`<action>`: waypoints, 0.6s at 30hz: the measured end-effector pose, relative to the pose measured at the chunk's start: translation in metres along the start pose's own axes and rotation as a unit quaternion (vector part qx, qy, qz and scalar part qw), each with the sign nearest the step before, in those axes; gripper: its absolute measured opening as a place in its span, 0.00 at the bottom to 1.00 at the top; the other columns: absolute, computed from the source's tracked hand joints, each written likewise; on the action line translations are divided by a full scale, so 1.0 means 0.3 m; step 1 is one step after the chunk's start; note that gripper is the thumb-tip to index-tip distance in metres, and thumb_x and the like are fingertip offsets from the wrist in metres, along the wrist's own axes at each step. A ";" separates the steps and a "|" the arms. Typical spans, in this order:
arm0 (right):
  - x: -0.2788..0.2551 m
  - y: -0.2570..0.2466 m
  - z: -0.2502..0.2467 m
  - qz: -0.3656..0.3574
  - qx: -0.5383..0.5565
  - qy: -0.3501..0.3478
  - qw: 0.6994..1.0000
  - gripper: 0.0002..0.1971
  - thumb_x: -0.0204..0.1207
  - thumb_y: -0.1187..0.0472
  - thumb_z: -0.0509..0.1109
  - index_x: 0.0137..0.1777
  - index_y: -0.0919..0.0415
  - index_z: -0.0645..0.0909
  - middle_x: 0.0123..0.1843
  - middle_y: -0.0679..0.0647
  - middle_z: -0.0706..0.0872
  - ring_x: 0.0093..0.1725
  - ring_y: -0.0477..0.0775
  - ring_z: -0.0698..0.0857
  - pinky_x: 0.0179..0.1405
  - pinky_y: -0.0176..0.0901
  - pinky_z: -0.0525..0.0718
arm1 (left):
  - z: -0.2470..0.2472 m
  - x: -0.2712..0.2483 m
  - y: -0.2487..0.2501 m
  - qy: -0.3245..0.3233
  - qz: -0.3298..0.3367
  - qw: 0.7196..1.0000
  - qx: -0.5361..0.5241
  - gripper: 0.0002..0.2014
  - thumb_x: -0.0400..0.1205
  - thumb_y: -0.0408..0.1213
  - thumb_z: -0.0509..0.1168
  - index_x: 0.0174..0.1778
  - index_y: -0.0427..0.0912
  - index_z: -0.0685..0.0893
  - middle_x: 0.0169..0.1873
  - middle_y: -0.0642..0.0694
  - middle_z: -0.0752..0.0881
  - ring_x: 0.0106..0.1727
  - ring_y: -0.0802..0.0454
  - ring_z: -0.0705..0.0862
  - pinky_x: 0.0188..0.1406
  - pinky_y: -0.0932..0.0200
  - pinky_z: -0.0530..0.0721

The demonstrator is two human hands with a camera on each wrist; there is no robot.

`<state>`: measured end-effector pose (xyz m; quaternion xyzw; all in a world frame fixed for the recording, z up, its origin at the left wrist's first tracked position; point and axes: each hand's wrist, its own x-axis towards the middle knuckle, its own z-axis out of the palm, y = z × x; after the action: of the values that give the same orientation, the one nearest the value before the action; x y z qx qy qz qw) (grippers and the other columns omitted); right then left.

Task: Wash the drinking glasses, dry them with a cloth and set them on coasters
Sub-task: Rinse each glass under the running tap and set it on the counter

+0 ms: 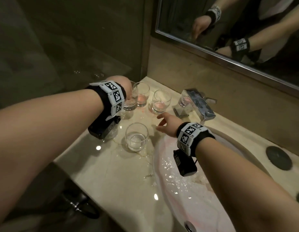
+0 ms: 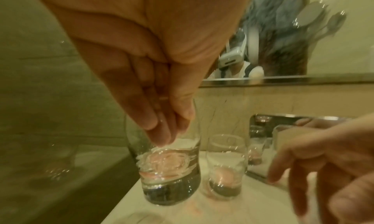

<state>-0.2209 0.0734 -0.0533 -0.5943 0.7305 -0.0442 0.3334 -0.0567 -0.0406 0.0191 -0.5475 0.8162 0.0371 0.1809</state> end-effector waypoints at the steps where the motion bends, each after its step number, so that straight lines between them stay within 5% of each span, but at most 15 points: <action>1: -0.003 -0.007 -0.004 -0.005 0.011 0.010 1.000 0.27 0.79 0.52 0.68 0.75 0.57 0.66 0.64 0.55 0.83 0.59 0.55 0.83 0.56 0.42 0.78 | -0.016 -0.025 0.008 0.018 0.009 1.000 -0.015 0.13 0.81 0.41 0.62 0.56 0.40 0.85 0.49 0.44 0.86 0.52 0.42 0.84 0.48 0.55 0.79; 6: -0.021 -0.011 -0.021 -0.034 0.116 0.099 0.988 0.44 0.69 0.48 0.77 0.79 0.54 0.56 0.74 0.58 0.73 0.67 0.58 0.79 0.68 0.53 0.77 | -0.095 -0.168 0.135 0.042 0.070 0.995 -0.054 0.13 0.83 0.41 0.61 0.57 0.39 0.85 0.50 0.42 0.87 0.52 0.44 0.84 0.48 0.54 0.78; 10: -0.069 0.021 -0.025 -0.054 0.267 0.114 0.955 0.57 0.59 0.56 0.84 0.81 0.51 0.49 0.79 0.57 0.66 0.74 0.57 0.71 0.74 0.56 0.70 | -0.071 -0.238 0.257 0.053 0.122 0.990 -0.041 0.12 0.82 0.40 0.61 0.58 0.42 0.84 0.54 0.44 0.85 0.56 0.45 0.83 0.44 0.58 0.73; 13: -0.122 0.094 -0.020 -0.062 0.280 0.133 0.949 0.54 0.60 0.62 0.84 0.80 0.56 0.51 0.76 0.54 0.67 0.71 0.51 0.71 0.68 0.40 0.68 | -0.041 -0.268 0.348 0.052 0.145 0.986 -0.071 0.12 0.82 0.40 0.61 0.58 0.41 0.84 0.55 0.45 0.85 0.56 0.44 0.82 0.46 0.59 0.73; 15: -0.151 0.154 -0.001 -0.058 0.267 0.151 0.950 0.50 0.60 0.61 0.84 0.77 0.56 0.55 0.74 0.53 0.71 0.69 0.53 0.74 0.66 0.41 0.72 | -0.017 -0.276 0.404 -0.003 0.161 0.982 -0.096 0.13 0.83 0.39 0.60 0.61 0.41 0.83 0.54 0.48 0.84 0.55 0.46 0.81 0.46 0.60 0.69; 18: -0.173 0.250 0.038 -0.033 0.295 0.137 0.945 0.46 0.61 0.66 0.83 0.74 0.57 0.57 0.66 0.56 0.78 0.59 0.54 0.82 0.63 0.52 0.81 | 0.038 -0.283 0.478 0.006 0.190 0.973 -0.133 0.14 0.83 0.38 0.61 0.63 0.44 0.83 0.59 0.45 0.84 0.59 0.46 0.81 0.50 0.60 0.71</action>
<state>-0.2739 0.1456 -0.0739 -0.4813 0.7033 -0.3495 0.3892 -0.1554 0.0941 0.0175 -0.4016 0.8942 0.1754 0.0914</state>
